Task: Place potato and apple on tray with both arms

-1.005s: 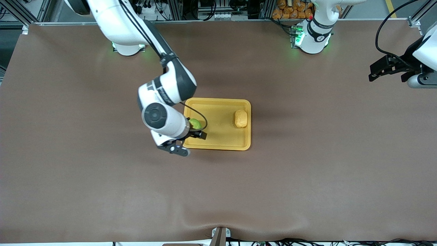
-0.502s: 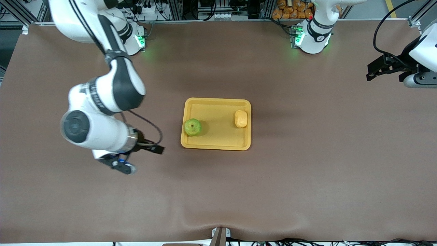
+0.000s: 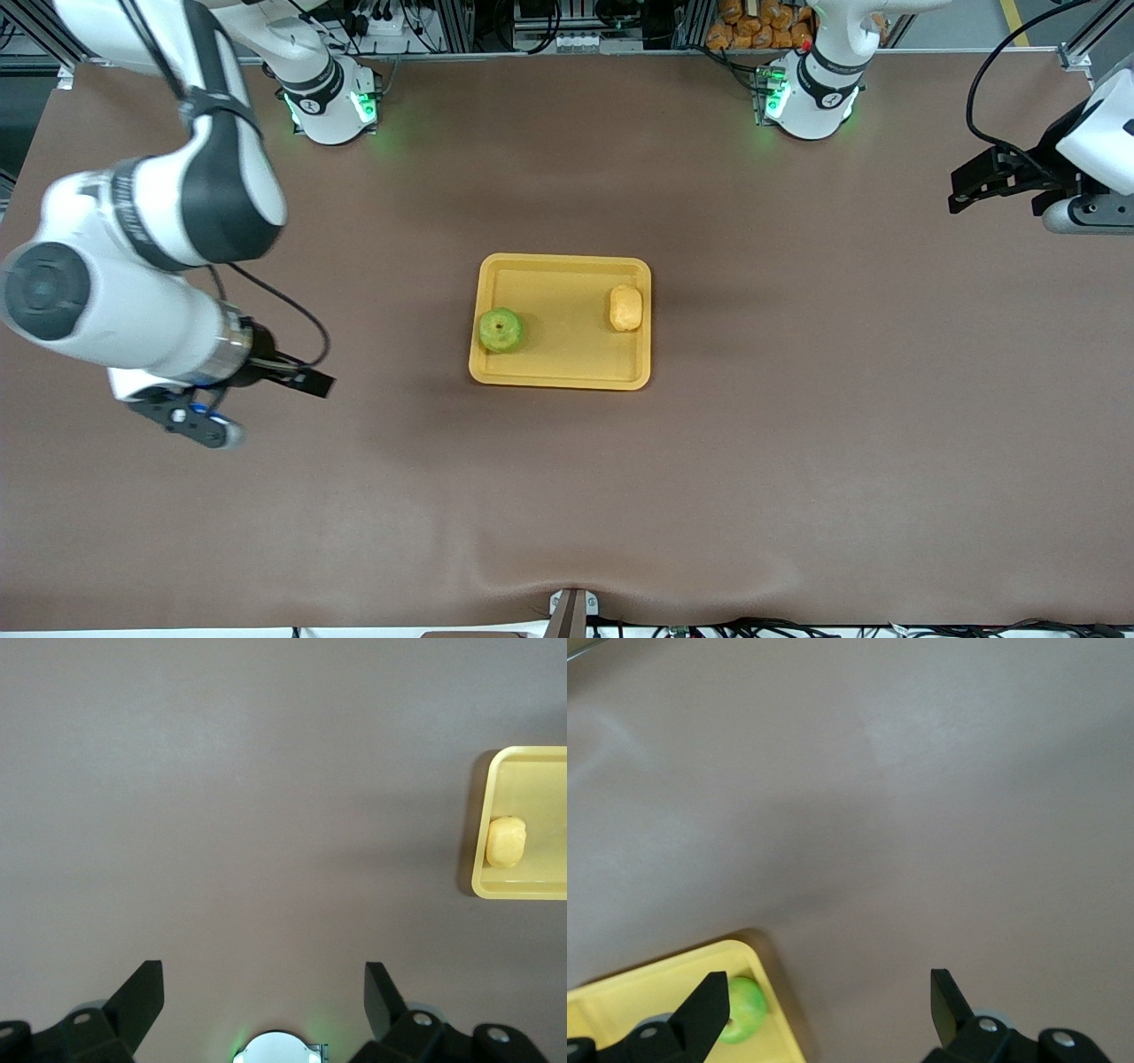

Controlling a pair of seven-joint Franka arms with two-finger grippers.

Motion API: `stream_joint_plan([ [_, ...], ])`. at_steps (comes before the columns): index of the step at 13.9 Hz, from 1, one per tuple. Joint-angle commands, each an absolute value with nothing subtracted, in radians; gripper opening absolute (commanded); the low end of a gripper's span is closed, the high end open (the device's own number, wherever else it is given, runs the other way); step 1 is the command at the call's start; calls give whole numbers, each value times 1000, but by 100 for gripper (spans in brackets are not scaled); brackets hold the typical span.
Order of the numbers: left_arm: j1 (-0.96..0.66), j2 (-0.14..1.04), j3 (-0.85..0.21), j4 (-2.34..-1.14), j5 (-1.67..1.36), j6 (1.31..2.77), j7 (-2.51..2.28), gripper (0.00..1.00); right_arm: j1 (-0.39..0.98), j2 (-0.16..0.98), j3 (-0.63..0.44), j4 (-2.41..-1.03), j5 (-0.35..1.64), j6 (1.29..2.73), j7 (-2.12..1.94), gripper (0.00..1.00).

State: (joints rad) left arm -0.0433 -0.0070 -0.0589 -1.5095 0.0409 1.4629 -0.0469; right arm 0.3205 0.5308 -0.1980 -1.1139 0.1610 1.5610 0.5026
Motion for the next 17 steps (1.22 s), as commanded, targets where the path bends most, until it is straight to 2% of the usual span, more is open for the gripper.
stream_joint_plan([
  [1,-43,-9,-52,-1503,21,1451,-57,100,247,470,-183,-1120,147,1482,379,100],
  [7,-41,-8,-51,-1503,21,1454,-60,100,85,356,-178,-1134,147,1370,181,100],
  [10,-44,-8,-52,-1503,26,1457,-58,100,57,302,-179,-1143,109,1313,163,100],
  [15,-43,-6,-52,-1503,22,1457,-58,100,21,175,-176,-1229,16,1315,64,100],
  [17,-43,-6,-52,-1503,21,1457,-58,100,21,82,-175,-1355,11,1348,64,100],
])
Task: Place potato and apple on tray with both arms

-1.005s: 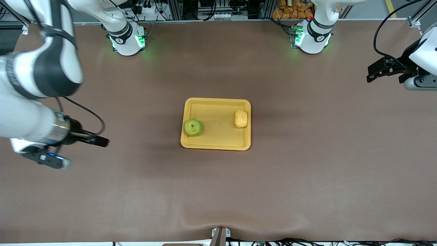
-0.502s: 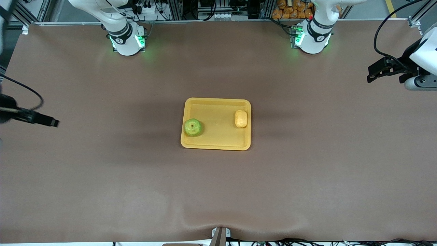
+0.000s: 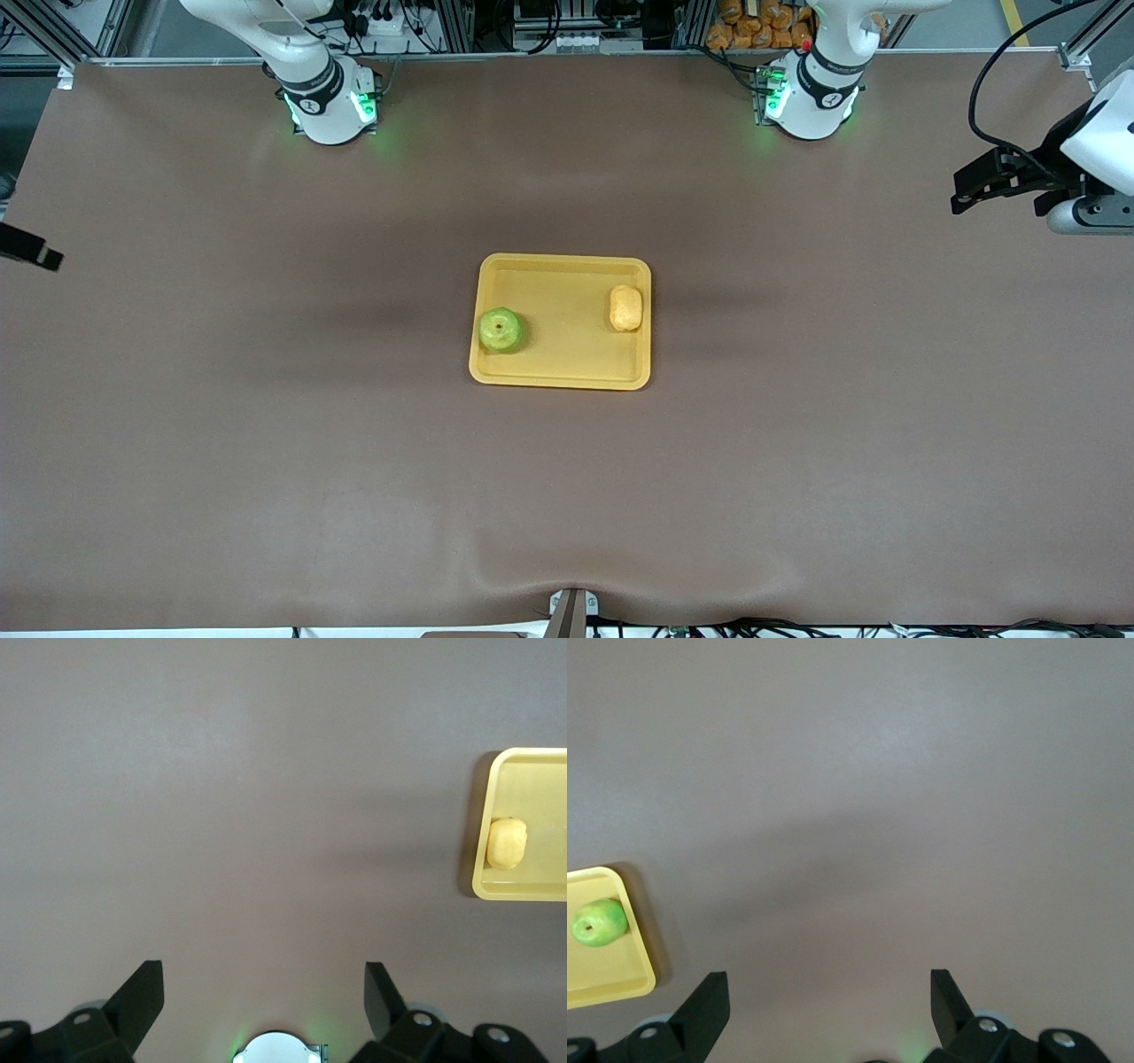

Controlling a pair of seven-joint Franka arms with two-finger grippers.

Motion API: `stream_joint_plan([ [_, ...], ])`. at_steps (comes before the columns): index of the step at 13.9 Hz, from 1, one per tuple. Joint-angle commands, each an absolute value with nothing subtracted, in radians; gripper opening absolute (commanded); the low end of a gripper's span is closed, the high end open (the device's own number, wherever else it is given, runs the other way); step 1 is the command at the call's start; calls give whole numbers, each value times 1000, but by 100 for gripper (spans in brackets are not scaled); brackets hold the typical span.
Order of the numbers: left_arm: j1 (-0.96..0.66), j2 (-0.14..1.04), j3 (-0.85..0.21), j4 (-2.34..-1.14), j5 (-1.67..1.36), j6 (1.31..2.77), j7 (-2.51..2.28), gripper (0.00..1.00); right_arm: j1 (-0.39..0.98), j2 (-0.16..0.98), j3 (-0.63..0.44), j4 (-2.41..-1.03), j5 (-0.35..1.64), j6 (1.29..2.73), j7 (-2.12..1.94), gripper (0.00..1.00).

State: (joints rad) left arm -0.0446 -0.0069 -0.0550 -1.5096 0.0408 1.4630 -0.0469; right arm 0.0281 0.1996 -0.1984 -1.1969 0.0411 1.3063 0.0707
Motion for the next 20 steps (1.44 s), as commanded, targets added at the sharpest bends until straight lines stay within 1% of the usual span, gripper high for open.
stream_joint_plan([
  [1,-44,-6,-52,-1503,21,1457,-58,100,23,14,-175,-1458,9,1415,63,100],
  [3,-44,-6,-52,-1503,25,1457,-58,100,26,-90,-169,-1642,-8,1524,63,100],
  [4,-44,-6,-52,-1503,25,1457,-58,100,31,-116,-167,-1687,-30,1543,63,100],
  [6,-44,-6,-52,-1503,26,1457,-58,100,38,-120,-164,-1687,-40,1529,61,100],
  [10,-44,-6,-52,-1503,26,1457,-67,100,35,-81,-167,-1597,-74,1526,-24,100],
  [14,-45,-8,-57,-1503,31,1457,-77,100,43,-80,-164,-1588,-57,1525,-26,100],
  [16,-44,-8,-52,-1503,32,1457,-77,100,51,-83,-163,-1588,-6,1523,-28,100],
  [20,-29,-8,-49,-1503,32,1457,-77,100,66,-87,-163,-1589,-8,1514,-31,100],
])
